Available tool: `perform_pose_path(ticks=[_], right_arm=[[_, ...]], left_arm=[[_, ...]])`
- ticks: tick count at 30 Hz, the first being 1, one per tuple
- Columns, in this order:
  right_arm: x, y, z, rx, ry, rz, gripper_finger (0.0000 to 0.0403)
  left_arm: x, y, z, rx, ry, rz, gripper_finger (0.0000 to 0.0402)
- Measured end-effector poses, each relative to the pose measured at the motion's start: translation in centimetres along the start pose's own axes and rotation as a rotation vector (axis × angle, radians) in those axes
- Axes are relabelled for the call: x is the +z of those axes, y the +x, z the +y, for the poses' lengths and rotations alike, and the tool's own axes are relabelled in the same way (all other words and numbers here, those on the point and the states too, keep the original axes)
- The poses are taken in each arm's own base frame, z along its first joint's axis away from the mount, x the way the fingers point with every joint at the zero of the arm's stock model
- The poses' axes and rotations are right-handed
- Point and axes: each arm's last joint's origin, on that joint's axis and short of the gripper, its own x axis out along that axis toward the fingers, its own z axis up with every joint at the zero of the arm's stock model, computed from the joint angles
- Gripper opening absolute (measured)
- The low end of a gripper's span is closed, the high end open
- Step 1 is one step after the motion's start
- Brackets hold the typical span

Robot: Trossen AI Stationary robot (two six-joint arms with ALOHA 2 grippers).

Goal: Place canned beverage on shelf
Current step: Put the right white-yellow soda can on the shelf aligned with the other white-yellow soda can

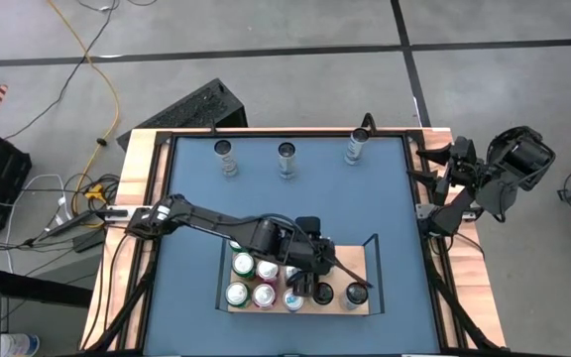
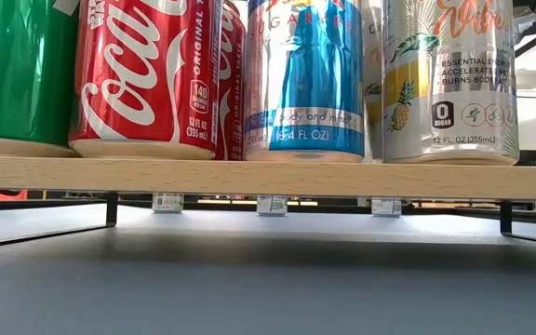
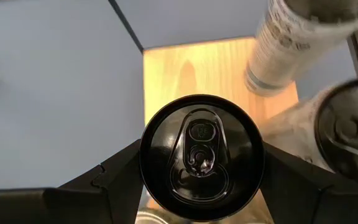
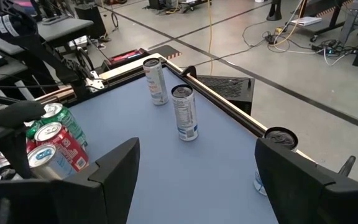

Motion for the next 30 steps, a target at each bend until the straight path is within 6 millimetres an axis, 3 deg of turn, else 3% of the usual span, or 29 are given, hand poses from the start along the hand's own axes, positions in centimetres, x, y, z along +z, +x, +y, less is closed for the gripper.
perform_pose_path(ticks=[30], right_arm=[[0.10, 0.00, 0.16, 0.008, 0.018, -0.005, 0.0301]], left_arm=[[-0.14, 0.01, 0.01, -0.022, 0.007, 0.017, 0.0251]])
